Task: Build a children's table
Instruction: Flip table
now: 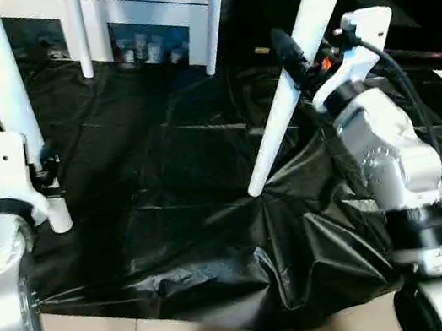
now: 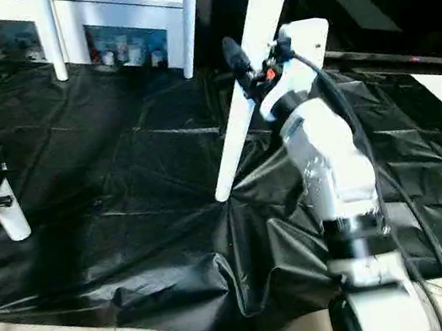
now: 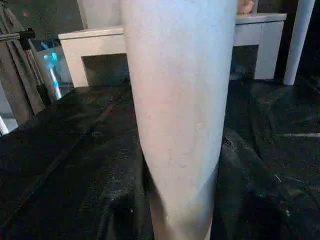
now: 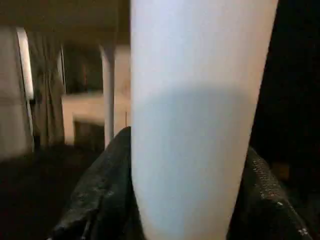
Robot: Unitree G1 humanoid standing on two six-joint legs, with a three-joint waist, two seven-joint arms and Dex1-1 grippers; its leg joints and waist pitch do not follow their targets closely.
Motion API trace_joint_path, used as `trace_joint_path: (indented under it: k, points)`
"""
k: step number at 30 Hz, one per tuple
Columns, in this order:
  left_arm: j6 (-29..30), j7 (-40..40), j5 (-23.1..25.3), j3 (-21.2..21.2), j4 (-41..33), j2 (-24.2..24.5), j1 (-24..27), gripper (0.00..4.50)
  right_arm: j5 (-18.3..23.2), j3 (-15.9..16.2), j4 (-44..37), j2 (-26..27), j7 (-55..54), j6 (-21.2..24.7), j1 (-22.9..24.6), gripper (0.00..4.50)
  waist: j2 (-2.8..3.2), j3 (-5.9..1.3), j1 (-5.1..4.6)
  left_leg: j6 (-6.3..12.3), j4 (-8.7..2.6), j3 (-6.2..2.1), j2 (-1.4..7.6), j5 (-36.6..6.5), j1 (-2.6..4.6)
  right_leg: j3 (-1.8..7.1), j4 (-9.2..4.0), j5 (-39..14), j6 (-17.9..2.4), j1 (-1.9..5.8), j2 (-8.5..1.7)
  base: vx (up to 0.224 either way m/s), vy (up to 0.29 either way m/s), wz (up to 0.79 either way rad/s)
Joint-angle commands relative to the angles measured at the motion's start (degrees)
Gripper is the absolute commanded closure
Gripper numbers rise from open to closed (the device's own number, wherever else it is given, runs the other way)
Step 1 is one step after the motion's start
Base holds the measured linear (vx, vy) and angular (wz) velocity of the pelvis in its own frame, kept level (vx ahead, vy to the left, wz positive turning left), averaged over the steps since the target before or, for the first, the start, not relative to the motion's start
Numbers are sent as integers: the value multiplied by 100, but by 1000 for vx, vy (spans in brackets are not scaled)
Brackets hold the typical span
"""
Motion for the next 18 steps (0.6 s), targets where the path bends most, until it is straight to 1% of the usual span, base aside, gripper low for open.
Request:
trace_joint_path:
  k: [1,2,3,4,5,6,7,8,9,10,11,12,13,14,15,16,17,18]
  points:
    - [48,3,35,9,198,9,181,208,4,-46,124,-11,-102,185,216,182,272,-248,-65,-631,-501,-140,150,-2932,176,274,-575,-1648,-393,-61,-410,0,0,0]
    - [16,-4,18,34,210,18,223,206,-13,-46,144,3,-101,175,259,177,264,-252,-71,-615,-494,-133,145,-2870,165,278,-568,-1615,-401,-55,-410,0,0,0]
    - [-23,-17,1,53,217,25,282,199,-37,-49,196,17,-85,138,310,172,236,-267,-76,-573,-492,-129,149,-2626,128,281,-535,-1493,-422,-15,-423,0,0,0]
    - [-50,27,1,100,186,4,383,185,-54,-54,287,29,-40,47,396,163,250,-291,-74,-549,-479,-112,153,-2282,103,287,-502,-1170,-434,6,-415,0,0,0]
    - [-51,28,-1,102,182,4,391,170,-56,-54,292,29,-41,42,402,149,262,-286,-66,-541,-474,-101,160,-2195,116,287,-497,-1053,-444,-10,-409,0,0,0]
    - [-58,55,8,122,134,-5,485,163,-66,-59,363,39,-46,14,462,139,263,-268,-69,-527,-473,-84,157,-2116,106,289,-496,-960,-455,-12,-405,0,0,0]
    - [-22,87,21,150,82,-19,574,161,-42,-66,421,53,-8,-2,514,134,282,-261,-64,-533,-478,-82,157,-2135,115,290,-501,-984,-455,-16,-402,0,0,0]
    - [6,113,31,168,43,-33,638,154,-22,-72,463,62,25,-15,552,128,288,-254,-70,-538,-479,-81,159,-2217,130,288,-511,-1052,-451,-24,-396,0,0,0]
    - [-13,203,44,259,-93,-83,830,141,-67,-31,523,51,64,-28,684,120,279,-251,-70,-543,-486,-86,168,-2292,135,286,-518,-1124,-456,-21,-398,0,0,0]
    - [-15,208,41,275,-116,-95,863,128,-68,-22,517,50,76,-26,708,110,288,-238,-78,-550,-504,-94,177,-2383,132,281,-531,-1198,-466,-20,-400,0,0,0]
    - [-24,223,24,331,-196,-136,982,121,-68,6,493,49,112,-14,794,98,289,-239,-71,-551,-500,-93,179,-2426,144,281,-544,-1236,-466,-26,-403,0,0,0]
    - [-76,236,-17,410,-341,-228,1254,119,-33,42,406,67,158,51,973,92,279,-237,-78,-550,-507,-100,181,-2475,137,282,-550,-1274,-466,-13,-407,0,0,0]
    - [-165,239,-51,456,-425,-326,1478,115,1,73,320,78,211,91,1119,86,265,-231,-85,-531,-518,-101,182,-2436,103,286,-562,-1259,-455,12,-411,0,0,0]
    - [-228,228,-80,465,-448,-379,1607,107,14,91,272,78,235,116,1201,81,271,-224,-80,-521,-521,-100,186,-2472,110,288,-568,-1289,-446,1,-408,0,0,0]
    - [-281,218,-105,472,-467,-424,1717,94,26,106,230,78,256,138,1272,77,248,-223,-81,-504,-516,-93,182,-2486,118,290,-583,-1330,-425,-9,-404,0,0,0]
    - [-424,205,-147,477,-476,-519,1960,76,48,143,146,75,302,165,1433,76,222,-224,-58,-446,-506,-88,179,-2429,119,300,-593,-1330,-401,-4,-410,0,0,0]
    - [-684,169,-218,467,-447,-645,2228,76,71,181,58,70,365,172,1643,76,210,-218,-53,-428,-507,-77,177,-2438,121,304,-605,-1371,-391,-13,-407,0,0,0]
    - [-1303,39,-440,419,-357,-905,2585,76,31,242,-16,44,425,123,2005,76,204,-205,-13,-366,-515,-91,184,-2411,112,308,-649,-1461,-352,4,-436,0,0,0]
